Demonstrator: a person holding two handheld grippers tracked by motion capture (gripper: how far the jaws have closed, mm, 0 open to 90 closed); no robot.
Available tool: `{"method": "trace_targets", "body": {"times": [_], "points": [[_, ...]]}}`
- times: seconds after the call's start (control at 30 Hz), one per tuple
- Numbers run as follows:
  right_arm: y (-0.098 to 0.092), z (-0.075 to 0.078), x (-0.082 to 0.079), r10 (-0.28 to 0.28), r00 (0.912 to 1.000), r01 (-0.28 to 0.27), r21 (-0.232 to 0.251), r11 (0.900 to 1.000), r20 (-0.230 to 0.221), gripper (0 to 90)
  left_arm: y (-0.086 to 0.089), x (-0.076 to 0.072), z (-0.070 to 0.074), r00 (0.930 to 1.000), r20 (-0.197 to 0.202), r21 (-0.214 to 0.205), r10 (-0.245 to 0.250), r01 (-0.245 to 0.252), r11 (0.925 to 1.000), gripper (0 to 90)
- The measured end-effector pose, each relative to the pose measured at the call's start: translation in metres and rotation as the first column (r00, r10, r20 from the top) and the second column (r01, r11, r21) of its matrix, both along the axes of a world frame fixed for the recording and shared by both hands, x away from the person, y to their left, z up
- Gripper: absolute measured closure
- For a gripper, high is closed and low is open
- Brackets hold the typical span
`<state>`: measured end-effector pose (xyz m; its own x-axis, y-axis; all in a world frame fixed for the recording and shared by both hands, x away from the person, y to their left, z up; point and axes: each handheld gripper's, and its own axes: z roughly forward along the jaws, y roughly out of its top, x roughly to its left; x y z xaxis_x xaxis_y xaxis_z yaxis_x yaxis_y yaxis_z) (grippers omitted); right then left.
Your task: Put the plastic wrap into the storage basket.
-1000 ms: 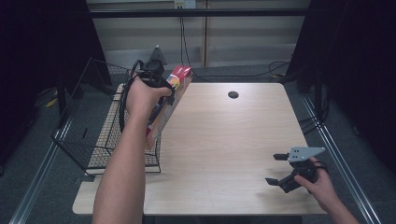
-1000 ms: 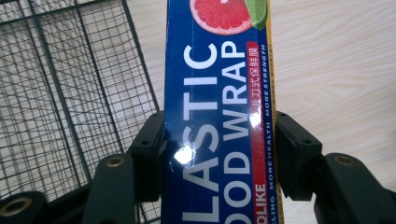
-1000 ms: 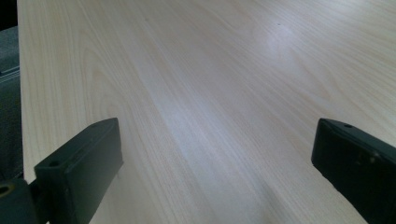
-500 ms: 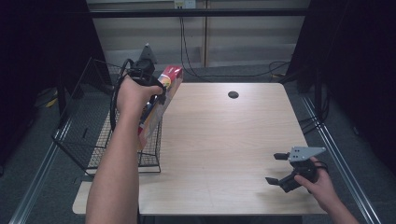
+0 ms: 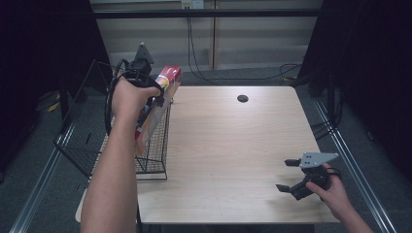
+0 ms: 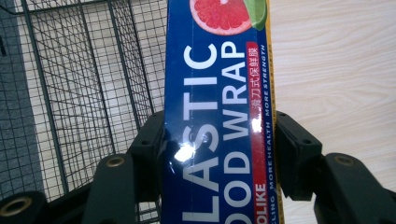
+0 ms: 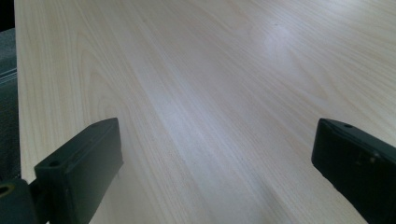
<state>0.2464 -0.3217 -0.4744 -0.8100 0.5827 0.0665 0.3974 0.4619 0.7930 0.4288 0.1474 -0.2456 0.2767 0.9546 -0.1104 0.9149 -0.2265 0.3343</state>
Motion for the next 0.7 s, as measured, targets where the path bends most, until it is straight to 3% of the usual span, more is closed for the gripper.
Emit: {"method": "trace_targets", "body": {"times": [0.7], "points": [[0.001,0.0,0.0,-0.001,1.0,0.001,-0.003,1.0,-0.004,1.6,0.02,-0.003,0.007,0.9986,0.013,-0.012,0.051,-0.051,0.9986,44.6]]}}
